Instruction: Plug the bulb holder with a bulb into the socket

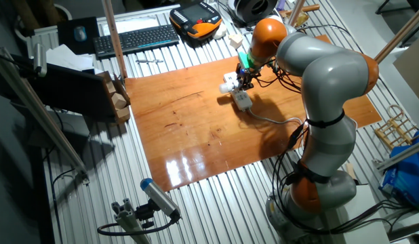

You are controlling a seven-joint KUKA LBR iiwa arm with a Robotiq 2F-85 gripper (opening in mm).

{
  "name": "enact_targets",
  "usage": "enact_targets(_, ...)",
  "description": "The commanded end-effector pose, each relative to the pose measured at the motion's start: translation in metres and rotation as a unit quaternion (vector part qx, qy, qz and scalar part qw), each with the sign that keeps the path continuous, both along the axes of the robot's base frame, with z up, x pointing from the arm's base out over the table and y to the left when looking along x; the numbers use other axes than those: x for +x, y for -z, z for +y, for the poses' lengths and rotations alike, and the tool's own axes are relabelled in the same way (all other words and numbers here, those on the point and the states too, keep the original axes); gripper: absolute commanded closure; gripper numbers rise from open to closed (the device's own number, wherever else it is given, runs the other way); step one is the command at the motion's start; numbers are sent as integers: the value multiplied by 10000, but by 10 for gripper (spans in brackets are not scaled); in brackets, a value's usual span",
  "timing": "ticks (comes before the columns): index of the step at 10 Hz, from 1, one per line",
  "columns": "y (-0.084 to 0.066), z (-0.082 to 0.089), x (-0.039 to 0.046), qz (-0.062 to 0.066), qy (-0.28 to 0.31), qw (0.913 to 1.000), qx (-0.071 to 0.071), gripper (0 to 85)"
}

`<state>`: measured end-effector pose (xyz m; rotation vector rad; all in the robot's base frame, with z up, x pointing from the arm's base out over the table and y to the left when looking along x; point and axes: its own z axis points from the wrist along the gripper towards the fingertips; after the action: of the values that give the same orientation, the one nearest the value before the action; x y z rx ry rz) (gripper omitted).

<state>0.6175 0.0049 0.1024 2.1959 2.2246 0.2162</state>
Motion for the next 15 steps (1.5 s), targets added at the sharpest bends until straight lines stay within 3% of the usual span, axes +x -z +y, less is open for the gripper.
enact_targets(1, 2, 1, 1, 1, 16, 10000, -1, 850)
enact_targets(15, 63, -28, -10, 79, 108, 9999, 39, 850)
